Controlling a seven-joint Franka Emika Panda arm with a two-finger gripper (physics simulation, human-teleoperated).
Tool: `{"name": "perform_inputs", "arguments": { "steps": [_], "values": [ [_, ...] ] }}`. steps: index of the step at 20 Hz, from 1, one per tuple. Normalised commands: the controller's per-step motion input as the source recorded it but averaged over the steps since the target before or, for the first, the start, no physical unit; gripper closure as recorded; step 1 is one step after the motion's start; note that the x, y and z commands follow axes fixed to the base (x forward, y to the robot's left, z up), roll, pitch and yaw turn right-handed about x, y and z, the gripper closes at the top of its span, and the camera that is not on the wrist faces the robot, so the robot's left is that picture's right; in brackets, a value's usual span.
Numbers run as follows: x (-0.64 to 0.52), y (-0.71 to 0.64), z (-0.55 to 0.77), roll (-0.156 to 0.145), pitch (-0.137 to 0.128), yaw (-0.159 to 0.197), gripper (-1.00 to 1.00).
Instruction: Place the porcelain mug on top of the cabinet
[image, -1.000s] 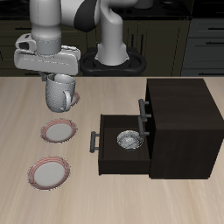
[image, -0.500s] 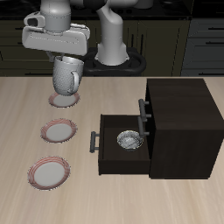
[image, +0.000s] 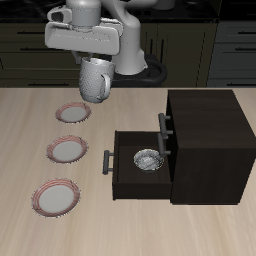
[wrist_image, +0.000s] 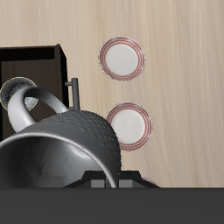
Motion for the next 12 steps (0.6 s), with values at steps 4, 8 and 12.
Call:
{"name": "perform_inputs", "arguments": {
  "steps": [4,8,12],
  "values": [
    [-0.13,0.84,0.26,0.026,-0.028,0.013,1.00],
    [0.06,0.62,0.22,0.047,-0.002,0.003,1.00],
    [0.06,0.41,0.28,0.003,-0.033,-0.021,1.00]
  ]
}}
